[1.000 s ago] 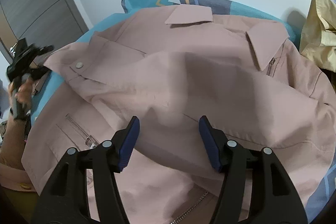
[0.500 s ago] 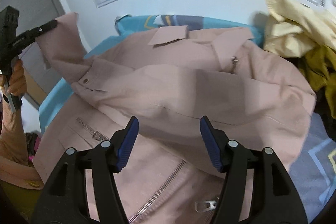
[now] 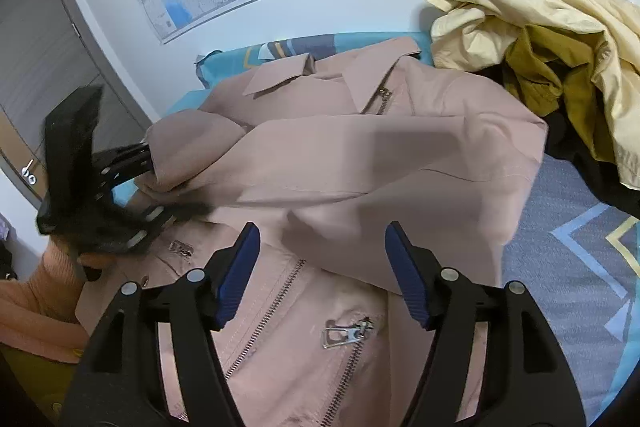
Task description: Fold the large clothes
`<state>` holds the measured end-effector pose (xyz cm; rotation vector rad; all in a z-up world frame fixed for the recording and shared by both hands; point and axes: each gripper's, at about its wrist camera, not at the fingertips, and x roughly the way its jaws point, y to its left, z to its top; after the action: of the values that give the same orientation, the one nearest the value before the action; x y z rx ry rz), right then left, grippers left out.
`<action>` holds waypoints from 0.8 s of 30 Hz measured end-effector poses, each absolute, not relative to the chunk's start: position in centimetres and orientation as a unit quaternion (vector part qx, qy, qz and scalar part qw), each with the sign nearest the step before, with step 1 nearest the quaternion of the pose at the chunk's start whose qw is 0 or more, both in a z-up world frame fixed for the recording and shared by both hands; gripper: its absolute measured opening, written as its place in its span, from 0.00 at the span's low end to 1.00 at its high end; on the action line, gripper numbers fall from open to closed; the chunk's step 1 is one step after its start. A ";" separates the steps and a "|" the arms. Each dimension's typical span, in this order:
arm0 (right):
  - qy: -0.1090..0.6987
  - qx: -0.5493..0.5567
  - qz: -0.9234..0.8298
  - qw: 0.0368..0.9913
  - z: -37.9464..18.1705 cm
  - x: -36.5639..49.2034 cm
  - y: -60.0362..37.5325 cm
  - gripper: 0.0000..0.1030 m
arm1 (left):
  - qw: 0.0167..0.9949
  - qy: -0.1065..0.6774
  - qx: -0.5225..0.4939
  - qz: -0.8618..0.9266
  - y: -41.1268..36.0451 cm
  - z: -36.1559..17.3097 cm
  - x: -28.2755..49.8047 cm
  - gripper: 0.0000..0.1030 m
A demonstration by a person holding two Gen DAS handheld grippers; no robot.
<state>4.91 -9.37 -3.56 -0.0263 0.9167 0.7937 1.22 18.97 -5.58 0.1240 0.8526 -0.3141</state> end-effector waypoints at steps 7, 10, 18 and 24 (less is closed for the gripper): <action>0.431 -0.029 0.403 0.807 -3.6 4.8 -6.9 0.65 | 0.936 0.322 0.019 -0.139 25.7 -3.1 -7.1 0.90; 0.431 -0.035 0.415 0.801 -3.7 4.6 -5.6 0.67 | 0.938 0.337 -0.052 -0.066 30.8 -3.1 -6.6 0.90; 0.431 -0.036 0.423 0.797 -3.8 4.2 -4.7 0.68 | 0.889 0.387 -0.243 -0.035 39.5 -5.6 0.2 0.71; 0.428 -0.027 0.403 0.808 -3.5 4.5 -6.4 0.68 | 0.907 0.368 -0.187 -0.086 34.9 -2.1 2.2 0.11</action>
<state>4.46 -6.40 -3.50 -0.0568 0.9151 0.8628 2.24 34.88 -2.08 -0.3852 0.7602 -0.1776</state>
